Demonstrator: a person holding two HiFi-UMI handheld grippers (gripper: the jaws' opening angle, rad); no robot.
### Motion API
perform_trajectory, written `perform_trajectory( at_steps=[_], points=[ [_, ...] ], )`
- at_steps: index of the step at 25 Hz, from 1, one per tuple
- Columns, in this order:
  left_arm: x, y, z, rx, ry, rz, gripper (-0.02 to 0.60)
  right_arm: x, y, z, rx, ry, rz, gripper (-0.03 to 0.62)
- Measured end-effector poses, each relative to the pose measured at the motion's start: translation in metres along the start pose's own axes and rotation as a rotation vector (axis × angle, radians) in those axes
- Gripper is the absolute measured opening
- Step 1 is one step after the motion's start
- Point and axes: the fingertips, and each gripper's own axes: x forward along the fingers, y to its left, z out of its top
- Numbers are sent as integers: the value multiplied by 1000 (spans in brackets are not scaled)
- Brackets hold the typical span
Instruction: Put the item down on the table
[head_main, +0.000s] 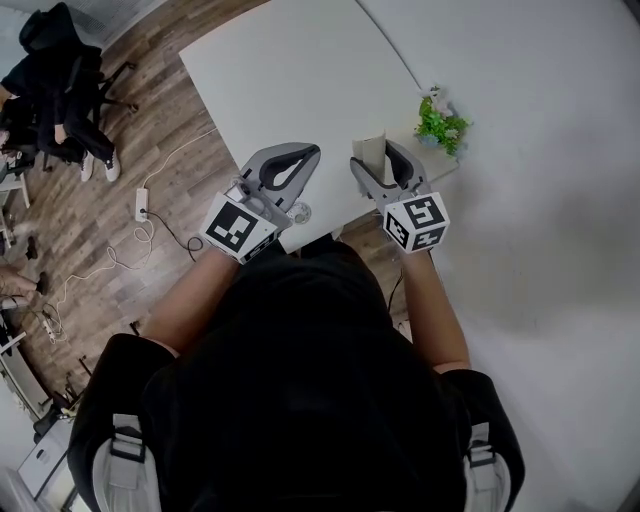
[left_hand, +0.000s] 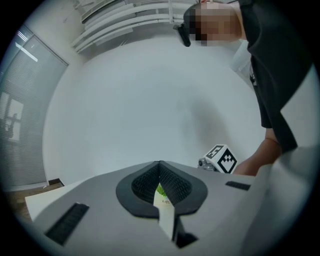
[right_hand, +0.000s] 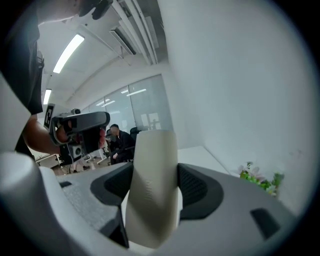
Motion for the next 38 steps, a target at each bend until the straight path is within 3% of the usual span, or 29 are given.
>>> perform_trajectory(
  at_steps=[4,15,22,38],
  points=[
    [6,12,-10,5,12,28,-6,26,-11,-33,-33,116,-1,284],
    [15,41,-50,-8,23,-12,-6,89,-16,-86,-126,327,-23,284],
    [20,58,-79,-54,32,-52,-6,108,-23,-123,-158,448,-35,284],
    [35,74,-124,-63,96,-54,-6,144,-39,-186,-189,615,-37,284]
  ],
)
